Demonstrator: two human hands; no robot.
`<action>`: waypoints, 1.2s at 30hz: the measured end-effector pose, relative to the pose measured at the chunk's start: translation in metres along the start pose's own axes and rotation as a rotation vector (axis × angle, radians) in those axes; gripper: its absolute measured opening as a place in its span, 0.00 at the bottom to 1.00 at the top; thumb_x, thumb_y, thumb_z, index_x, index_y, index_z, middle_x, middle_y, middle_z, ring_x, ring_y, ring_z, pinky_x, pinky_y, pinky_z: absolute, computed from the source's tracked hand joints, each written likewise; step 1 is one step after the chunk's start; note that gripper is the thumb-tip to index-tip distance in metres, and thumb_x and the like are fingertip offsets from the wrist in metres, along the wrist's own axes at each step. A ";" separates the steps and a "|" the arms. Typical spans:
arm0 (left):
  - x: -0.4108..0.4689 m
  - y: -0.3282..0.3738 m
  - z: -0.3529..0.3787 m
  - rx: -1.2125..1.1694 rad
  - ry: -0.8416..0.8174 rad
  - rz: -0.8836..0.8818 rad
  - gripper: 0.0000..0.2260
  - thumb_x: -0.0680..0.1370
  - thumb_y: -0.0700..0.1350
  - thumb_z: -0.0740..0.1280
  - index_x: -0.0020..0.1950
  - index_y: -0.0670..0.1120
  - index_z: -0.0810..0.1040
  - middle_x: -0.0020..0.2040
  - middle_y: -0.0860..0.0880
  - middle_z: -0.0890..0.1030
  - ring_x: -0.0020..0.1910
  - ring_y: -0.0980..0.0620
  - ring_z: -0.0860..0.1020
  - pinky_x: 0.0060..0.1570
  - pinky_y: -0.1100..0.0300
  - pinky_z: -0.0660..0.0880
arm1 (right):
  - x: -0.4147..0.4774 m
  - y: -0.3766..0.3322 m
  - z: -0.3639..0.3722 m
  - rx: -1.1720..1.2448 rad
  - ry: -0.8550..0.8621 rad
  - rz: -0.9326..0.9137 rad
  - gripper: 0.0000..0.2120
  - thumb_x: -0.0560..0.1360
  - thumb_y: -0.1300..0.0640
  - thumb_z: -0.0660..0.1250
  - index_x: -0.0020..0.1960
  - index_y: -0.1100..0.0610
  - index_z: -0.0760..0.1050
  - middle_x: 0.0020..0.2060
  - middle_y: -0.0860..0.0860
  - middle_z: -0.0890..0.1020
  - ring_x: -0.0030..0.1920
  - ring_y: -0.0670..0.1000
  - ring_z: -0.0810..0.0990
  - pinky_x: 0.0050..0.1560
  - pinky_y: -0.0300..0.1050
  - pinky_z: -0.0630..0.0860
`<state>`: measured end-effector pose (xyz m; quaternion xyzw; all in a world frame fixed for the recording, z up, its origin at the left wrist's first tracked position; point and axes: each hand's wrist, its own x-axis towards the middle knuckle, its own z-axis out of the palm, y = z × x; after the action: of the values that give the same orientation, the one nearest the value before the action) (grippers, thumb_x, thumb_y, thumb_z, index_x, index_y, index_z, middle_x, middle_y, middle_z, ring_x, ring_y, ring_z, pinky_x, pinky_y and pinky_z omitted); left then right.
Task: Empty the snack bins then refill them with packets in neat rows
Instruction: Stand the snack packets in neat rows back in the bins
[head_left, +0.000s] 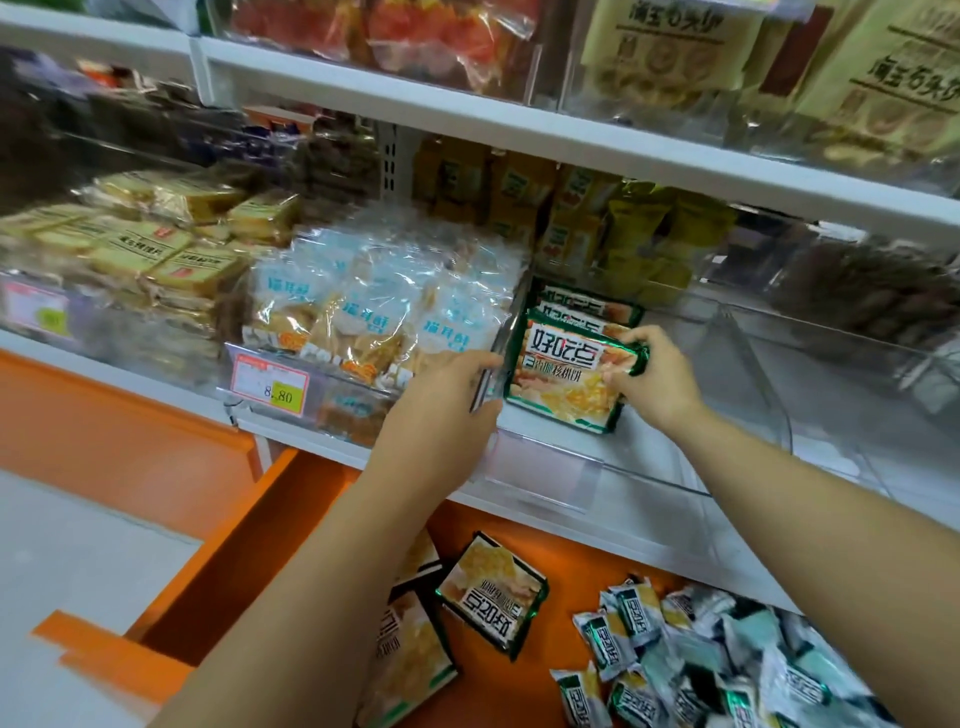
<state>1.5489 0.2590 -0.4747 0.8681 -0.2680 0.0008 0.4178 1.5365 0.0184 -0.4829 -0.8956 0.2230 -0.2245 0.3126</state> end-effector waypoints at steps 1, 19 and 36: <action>0.000 -0.001 -0.001 -0.010 0.001 0.000 0.19 0.79 0.43 0.64 0.70 0.53 0.70 0.58 0.48 0.74 0.48 0.53 0.72 0.53 0.55 0.74 | 0.007 0.001 0.004 0.007 0.000 0.017 0.17 0.72 0.66 0.70 0.59 0.59 0.71 0.52 0.56 0.79 0.46 0.57 0.77 0.36 0.44 0.67; -0.013 -0.012 -0.002 -0.055 0.212 0.130 0.12 0.79 0.40 0.63 0.58 0.54 0.78 0.49 0.59 0.78 0.44 0.64 0.75 0.43 0.68 0.73 | -0.046 -0.019 -0.027 -0.037 0.149 -0.425 0.14 0.75 0.58 0.68 0.61 0.55 0.75 0.52 0.47 0.76 0.52 0.45 0.74 0.50 0.36 0.69; -0.027 -0.153 0.061 0.520 -0.720 -0.077 0.11 0.78 0.42 0.64 0.59 0.47 0.79 0.54 0.49 0.81 0.53 0.49 0.79 0.53 0.60 0.73 | -0.154 0.125 0.123 -0.245 -0.702 0.045 0.21 0.76 0.53 0.68 0.68 0.51 0.69 0.64 0.50 0.73 0.59 0.49 0.75 0.54 0.40 0.71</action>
<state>1.5832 0.3051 -0.6320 0.8986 -0.3546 -0.2499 0.0651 1.4474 0.0701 -0.6922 -0.9437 0.1470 0.1317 0.2655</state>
